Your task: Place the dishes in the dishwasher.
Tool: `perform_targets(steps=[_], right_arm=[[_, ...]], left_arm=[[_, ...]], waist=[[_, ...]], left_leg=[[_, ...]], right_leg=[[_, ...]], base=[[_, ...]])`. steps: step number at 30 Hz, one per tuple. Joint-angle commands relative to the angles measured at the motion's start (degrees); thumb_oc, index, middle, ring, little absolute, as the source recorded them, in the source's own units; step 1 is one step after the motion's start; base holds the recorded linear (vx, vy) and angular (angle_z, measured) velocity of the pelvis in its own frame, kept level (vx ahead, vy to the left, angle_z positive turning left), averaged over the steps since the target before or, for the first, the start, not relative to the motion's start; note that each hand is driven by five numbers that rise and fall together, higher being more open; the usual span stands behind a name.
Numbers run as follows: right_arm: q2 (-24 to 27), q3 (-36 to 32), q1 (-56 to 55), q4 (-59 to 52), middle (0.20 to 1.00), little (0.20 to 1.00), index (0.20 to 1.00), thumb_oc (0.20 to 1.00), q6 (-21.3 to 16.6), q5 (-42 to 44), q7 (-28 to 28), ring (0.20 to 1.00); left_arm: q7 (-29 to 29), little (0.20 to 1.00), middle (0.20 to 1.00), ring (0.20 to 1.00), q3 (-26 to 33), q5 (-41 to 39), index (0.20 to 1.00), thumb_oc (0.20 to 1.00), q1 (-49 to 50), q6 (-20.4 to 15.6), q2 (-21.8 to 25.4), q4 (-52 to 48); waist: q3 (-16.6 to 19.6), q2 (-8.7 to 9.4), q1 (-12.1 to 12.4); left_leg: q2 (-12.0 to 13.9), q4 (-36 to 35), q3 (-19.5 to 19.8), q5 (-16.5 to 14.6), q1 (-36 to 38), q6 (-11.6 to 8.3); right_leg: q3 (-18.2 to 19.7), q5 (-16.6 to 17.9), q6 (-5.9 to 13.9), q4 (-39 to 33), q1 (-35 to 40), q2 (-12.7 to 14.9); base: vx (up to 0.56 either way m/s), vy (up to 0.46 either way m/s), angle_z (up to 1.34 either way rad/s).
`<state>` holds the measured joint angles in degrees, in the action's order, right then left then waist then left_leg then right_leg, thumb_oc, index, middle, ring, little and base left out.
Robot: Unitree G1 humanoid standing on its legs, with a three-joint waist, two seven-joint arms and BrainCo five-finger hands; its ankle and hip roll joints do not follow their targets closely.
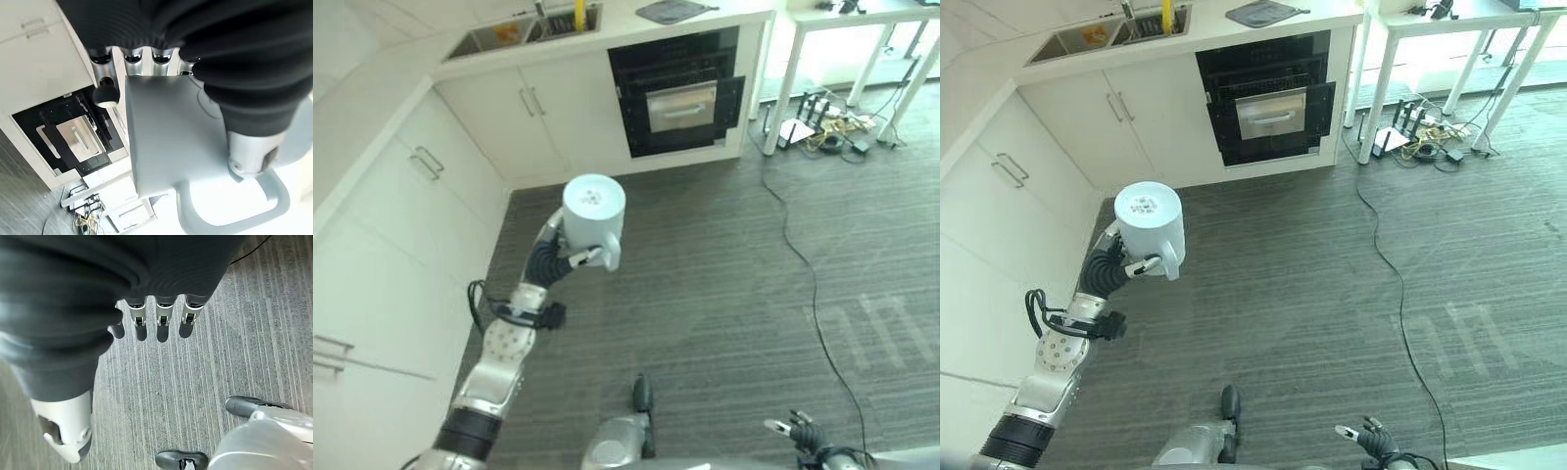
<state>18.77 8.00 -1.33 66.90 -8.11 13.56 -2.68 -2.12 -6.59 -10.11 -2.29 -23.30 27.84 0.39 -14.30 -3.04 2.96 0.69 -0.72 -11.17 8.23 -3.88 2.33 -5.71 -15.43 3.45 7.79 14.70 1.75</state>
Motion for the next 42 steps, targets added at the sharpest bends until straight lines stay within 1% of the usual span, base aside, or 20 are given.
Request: perform_targets(steps=[1,5,8,9,10,12,13,15,16,18,19,22,26,30,32,34,35,37,39,42], right_arm=[[0.30,-1.44,-0.91,-1.95,1.000,1.000,1.000,1.000,0.17,-0.24,0.48,1.000],[-1.21,-2.32,-2.07,-2.95,1.000,1.000,1.000,1.000,-0.07,2.05,1.60,1.000],[-2.36,-3.81,-2.32,-4.17,1.000,1.000,1.000,1.000,-0.32,4.88,4.04,1.000],[-3.05,-4.15,-2.56,-5.49,1.000,1.000,1.000,1.000,-0.62,4.98,4.70,1.000],[-3.24,-4.17,-2.60,-5.91,1.000,1.000,1.000,1.000,-0.27,4.85,4.61,1.000],[-3.39,-3.49,-2.15,-5.08,1.000,1.000,1.000,1.000,-0.74,5.57,4.65,1.000],[-3.29,-3.24,-1.93,-4.87,1.000,1.000,1.000,1.000,-0.80,6.18,4.58,1.000],[-2.69,-2.27,-0.62,-4.63,1.000,1.000,1.000,1.000,-0.03,6.88,4.35,1.000],[-2.45,-2.39,-0.07,-3.18,1.000,1.000,1.000,1.000,0.52,7.49,3.63,1.000],[-2.47,-3.83,0.41,-1.30,1.000,1.000,1.000,1.000,1.84,7.26,3.38,1.000],[-2.53,-4.83,0.38,-0.70,1.000,1.000,1.000,1.000,3.23,6.68,3.08,1.000],[-2.48,-6.62,-0.73,3.05,1.000,1.000,1.000,1.000,6.55,7.60,0.74,1.000],[-2.23,-3.92,-0.19,3.89,1.000,1.000,1.000,1.000,6.87,4.19,-0.80,1.000],[-0.50,-2.96,1.03,3.14,1.000,1.000,1.000,1.000,5.94,3.96,-2.69,1.000],[-0.26,-2.91,1.13,3.17,1.000,1.000,1.000,1.000,5.15,3.11,-2.98,1.000],[0.02,-2.81,1.57,3.53,1.000,1.000,1.000,1.000,4.73,3.89,-3.35,1.000],[0.09,-2.86,1.78,3.71,1.000,1.000,1.000,1.000,4.97,4.00,-3.40,1.000],[0.19,-2.92,1.87,3.73,1.000,1.000,1.000,1.000,5.24,3.91,-3.31,1.000],[0.42,-2.56,1.82,3.75,1.000,1.000,1.000,1.000,6.25,3.53,-2.99,1.000],[0.54,-2.17,1.28,3.69,1.000,1.000,1.000,1.000,6.61,2.75,-2.60,1.000]], left_arm=[[-0.47,0.200,0.200,0.200,3.89,-2.42,0.200,0.200,-2.03,-4.14,-0.26,-5.54],[1.07,0.200,0.200,0.200,2.83,-1.99,0.200,0.200,-3.74,-4.58,0.58,-4.90],[2.10,0.200,0.200,0.200,1.62,-1.14,0.200,0.200,-5.04,-4.56,1.01,-4.79],[1.39,0.200,0.200,0.200,0.43,-0.48,0.200,0.200,-5.80,-4.24,1.50,-4.73],[1.13,0.200,0.200,0.200,0.06,-0.52,0.200,0.200,-6.11,-4.20,1.82,-4.40],[0.04,0.200,0.200,0.200,-0.90,-0.03,0.200,0.200,-7.01,-4.11,1.77,-3.71],[-0.28,0.200,0.200,0.200,-1.15,0.22,0.200,0.200,-7.27,-4.09,1.80,-3.74],[-2.53,0.200,0.200,0.200,-2.06,1.81,0.200,0.200,-9.15,-3.48,2.29,-3.48],[-4.15,0.200,0.200,0.200,-2.70,1.75,0.200,0.200,-10.23,-3.07,2.89,-3.32],[-4.89,0.200,0.200,0.200,-2.45,0.90,0.200,0.200,-10.57,-2.83,3.40,-4.19],[-4.98,0.200,0.200,0.200,-2.11,0.64,0.200,0.200,-10.26,-3.00,3.38,-4.56],[-3.95,0.200,0.200,0.200,-1.53,-1.22,0.200,0.200,-9.37,-2.40,2.48,-5.20],[-4.08,0.200,0.200,0.200,-1.24,-1.52,0.200,0.200,-8.93,-0.59,0.62,-7.24],[-3.58,0.200,0.200,0.200,-0.24,-3.29,0.200,0.200,-9.12,-0.18,0.48,-7.00],[-3.49,0.200,0.200,0.200,-0.29,-3.64,0.200,0.200,-9.37,-0.13,0.29,-6.44],[-3.79,0.200,0.200,0.200,-0.66,-3.73,0.200,0.200,-9.43,-0.83,0.29,-5.85],[-4.28,0.200,0.200,0.200,-0.91,-3.70,0.200,0.200,-9.27,-0.94,0.44,-6.02],[-4.56,0.200,0.200,0.200,-1.10,-3.56,0.200,0.200,-9.17,-1.12,0.35,-6.10],[-5.26,0.200,0.200,0.200,-1.36,-2.68,0.200,0.200,-8.86,-1.79,-0.27,-6.05],[-5.58,0.200,0.200,0.200,-0.72,-1.80,0.200,0.200,-8.10,-3.03,-1.22,-5.49]], waist=[[1.22,0.37,1.53],[2.20,2.02,2.55],[2.90,2.95,2.79],[2.84,3.16,1.91],[2.80,3.15,1.57],[2.61,1.95,1.12],[2.51,1.66,1.01],[0.67,1.14,-0.75],[0.13,2.15,-1.90],[0.06,2.88,-2.71],[0.15,2.91,-2.91],[1.37,3.06,-3.10],[2.74,3.22,-2.87],[2.14,4.00,-1.66],[1.90,3.66,-1.41],[0.96,2.69,-0.73],[0.69,2.10,-0.59],[0.27,1.87,-0.41],[0.08,0.70,0.53],[-0.49,-0.04,1.16]], left_leg=[[4.10,7.98,0.63,-6.35,-6.12,-5.94],[0.71,10.01,0.49,-9.80,-6.50,-2.68],[-2.52,9.37,1.26,-11.88,-5.11,0.93],[-4.89,8.23,2.41,-13.53,-3.03,3.47],[-5.47,7.93,2.78,-14.02,-2.32,4.26],[-5.14,7.20,3.48,-14.55,-0.71,5.00],[-5.03,7.01,3.53,-14.69,-0.11,4.98],[-3.51,6.15,3.61,-15.47,3.93,3.48],[-3.48,5.79,3.53,-16.80,5.98,2.56],[-3.04,5.09,3.83,-19.34,8.60,1.69],[-2.75,4.78,3.93,-20.11,9.57,1.53],[-0.95,5.74,4.84,-20.75,10.32,0.00],[1.18,12.46,7.15,-23.40,10.25,-1.99],[2.95,35.04,4.01,-18.73,-0.88,-3.23],[3.63,36.94,2.94,-18.37,-2.94,-3.21],[2.63,31.98,2.16,-17.38,-3.75,-3.41],[3.40,25.77,1.77,-16.13,-3.35,-4.47],[3.77,20.57,0.72,-13.25,-3.49,-4.67],[5.49,9.05,0.86,-6.62,-4.96,-6.68],[8.82,3.55,-0.75,-0.68,-7.25,-8.17]], right_leg=[[-6.01,3.16,-0.38,0.02,-5.23,1.33],[-7.58,0.71,0.67,4.69,-4.46,3.50],[-7.53,4.74,2.99,14.05,-5.71,5.13],[-5.44,9.43,5.15,23.56,-9.06,4.64],[-4.53,10.96,5.86,27.27,-10.49,4.03],[-4.41,12.54,5.46,32.88,-15.22,4.02],[-4.94,11.98,5.08,32.68,-16.48,4.72],[-6.46,10.27,4.45,21.21,-20.66,7.20],[-5.94,14.33,5.48,10.17,-22.11,9.80],[-5.57,19.21,7.44,2.07,-23.73,12.08],[-5.37,20.35,7.95,1.72,-24.36,12.33],[-5.42,16.81,7.53,0.96,-22.23,10.62],[-6.43,12.67,3.63,2.99,-20.94,8.06],[-9.11,10.31,-0.54,2.22,-17.18,7.36],[-10.39,9.71,-1.17,2.14,-16.29,7.05],[-10.65,8.51,-1.37,1.66,-14.08,5.35],[-10.11,7.12,-0.91,1.08,-12.50,4.05],[-10.36,7.46,-1.01,0.40,-11.83,3.65],[-9.65,7.02,-0.51,-1.56,-9.53,2.29],[-9.84,6.56,-0.29,-2.50,-7.51,2.41]], base=[[0.24,0.250,-0.32],[0.21,0.219,-0.01],[0.18,0.221,0.20],[0.16,0.196,0.30],[0.16,0.183,0.30],[0.10,0.069,0.27],[0.15,-0.017,0.16],[0.28,-0.255,-0.17],[0.36,-0.386,-0.21],[0.40,-0.335,-0.02],[0.45,-0.336,0.00],[0.41,-0.378,0.26],[0.32,-0.324,0.47],[0.15,-0.222,0.15],[0.15,-0.066,0.22],[0.31,0.042,0.21],[0.24,0.081,0.20],[0.21,0.111,0.08],[0.36,0.178,0.07],[0.32,0.206,0.11]])
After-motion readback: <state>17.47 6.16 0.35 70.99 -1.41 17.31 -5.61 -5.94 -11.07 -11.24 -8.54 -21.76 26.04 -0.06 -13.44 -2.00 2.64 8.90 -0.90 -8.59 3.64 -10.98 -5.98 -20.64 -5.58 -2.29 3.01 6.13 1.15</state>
